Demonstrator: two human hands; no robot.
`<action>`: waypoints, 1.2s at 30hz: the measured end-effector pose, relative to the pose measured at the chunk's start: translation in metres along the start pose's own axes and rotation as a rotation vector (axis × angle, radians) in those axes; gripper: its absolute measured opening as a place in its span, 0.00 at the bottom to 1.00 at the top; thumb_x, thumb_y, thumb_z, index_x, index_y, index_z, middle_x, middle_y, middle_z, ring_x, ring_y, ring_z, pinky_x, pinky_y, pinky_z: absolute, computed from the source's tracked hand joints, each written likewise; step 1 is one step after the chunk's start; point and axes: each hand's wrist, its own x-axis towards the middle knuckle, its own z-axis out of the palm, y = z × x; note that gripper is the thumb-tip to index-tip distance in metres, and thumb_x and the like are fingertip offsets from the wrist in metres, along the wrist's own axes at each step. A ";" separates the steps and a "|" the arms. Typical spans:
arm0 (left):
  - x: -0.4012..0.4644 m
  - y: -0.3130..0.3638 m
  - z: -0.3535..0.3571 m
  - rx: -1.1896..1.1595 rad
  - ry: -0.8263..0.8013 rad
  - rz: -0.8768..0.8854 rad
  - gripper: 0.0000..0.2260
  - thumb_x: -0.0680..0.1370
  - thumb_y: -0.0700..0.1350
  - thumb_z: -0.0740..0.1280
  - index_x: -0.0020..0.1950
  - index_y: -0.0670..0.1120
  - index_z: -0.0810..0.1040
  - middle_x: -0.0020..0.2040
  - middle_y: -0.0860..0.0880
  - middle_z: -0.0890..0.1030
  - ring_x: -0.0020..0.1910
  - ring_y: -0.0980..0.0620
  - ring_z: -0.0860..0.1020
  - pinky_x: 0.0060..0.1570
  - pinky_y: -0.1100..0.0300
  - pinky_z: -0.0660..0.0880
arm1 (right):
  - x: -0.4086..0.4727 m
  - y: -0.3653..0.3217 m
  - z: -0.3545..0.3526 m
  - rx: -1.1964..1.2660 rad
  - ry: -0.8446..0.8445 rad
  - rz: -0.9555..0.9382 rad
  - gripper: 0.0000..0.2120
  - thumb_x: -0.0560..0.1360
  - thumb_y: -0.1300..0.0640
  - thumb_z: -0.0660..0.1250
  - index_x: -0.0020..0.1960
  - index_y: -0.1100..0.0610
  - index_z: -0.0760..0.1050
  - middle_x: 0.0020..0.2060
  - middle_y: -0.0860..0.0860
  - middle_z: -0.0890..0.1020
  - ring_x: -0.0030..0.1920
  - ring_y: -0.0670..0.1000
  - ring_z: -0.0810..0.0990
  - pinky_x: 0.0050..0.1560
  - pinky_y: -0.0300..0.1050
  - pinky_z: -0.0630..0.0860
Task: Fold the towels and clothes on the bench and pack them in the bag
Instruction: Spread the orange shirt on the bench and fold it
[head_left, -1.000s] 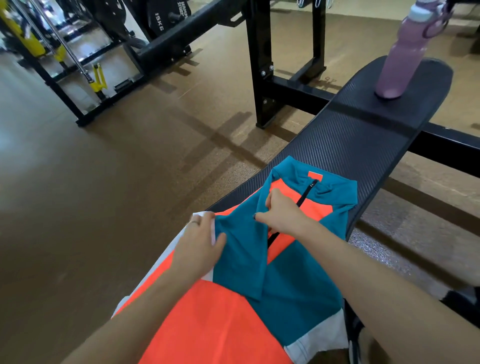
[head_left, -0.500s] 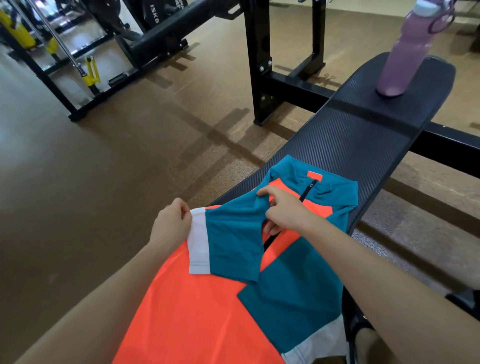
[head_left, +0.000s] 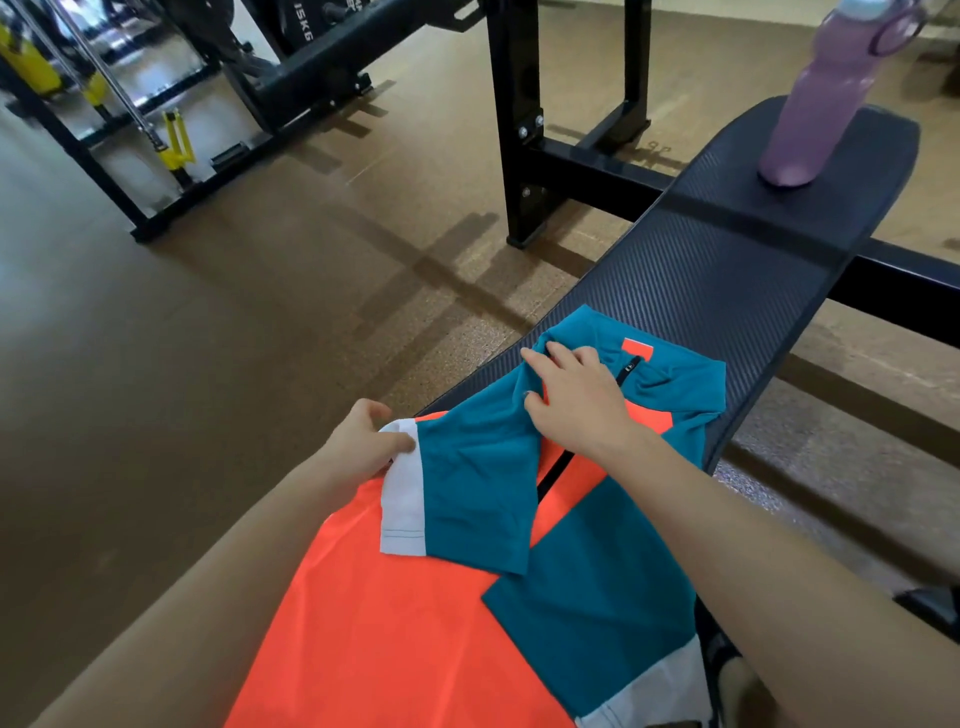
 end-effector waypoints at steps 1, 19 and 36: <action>0.000 -0.002 -0.002 -0.023 -0.024 0.000 0.20 0.74 0.40 0.72 0.63 0.47 0.70 0.57 0.44 0.77 0.54 0.44 0.81 0.57 0.44 0.80 | 0.002 0.000 0.001 -0.047 -0.003 -0.003 0.29 0.80 0.47 0.55 0.80 0.45 0.54 0.77 0.54 0.63 0.71 0.59 0.63 0.71 0.55 0.62; -0.037 -0.073 0.006 0.487 0.230 0.485 0.25 0.78 0.35 0.60 0.74 0.51 0.65 0.59 0.47 0.70 0.54 0.47 0.74 0.54 0.51 0.74 | -0.038 -0.019 0.030 -0.342 -0.113 -0.193 0.30 0.81 0.35 0.41 0.81 0.42 0.42 0.81 0.57 0.42 0.80 0.58 0.41 0.78 0.60 0.42; -0.147 -0.265 -0.062 -0.269 0.335 -0.480 0.35 0.78 0.53 0.70 0.78 0.44 0.56 0.66 0.41 0.73 0.58 0.41 0.76 0.56 0.47 0.77 | -0.284 -0.184 0.114 -0.009 -0.048 -0.700 0.10 0.68 0.53 0.64 0.49 0.53 0.73 0.41 0.53 0.75 0.42 0.56 0.75 0.39 0.50 0.73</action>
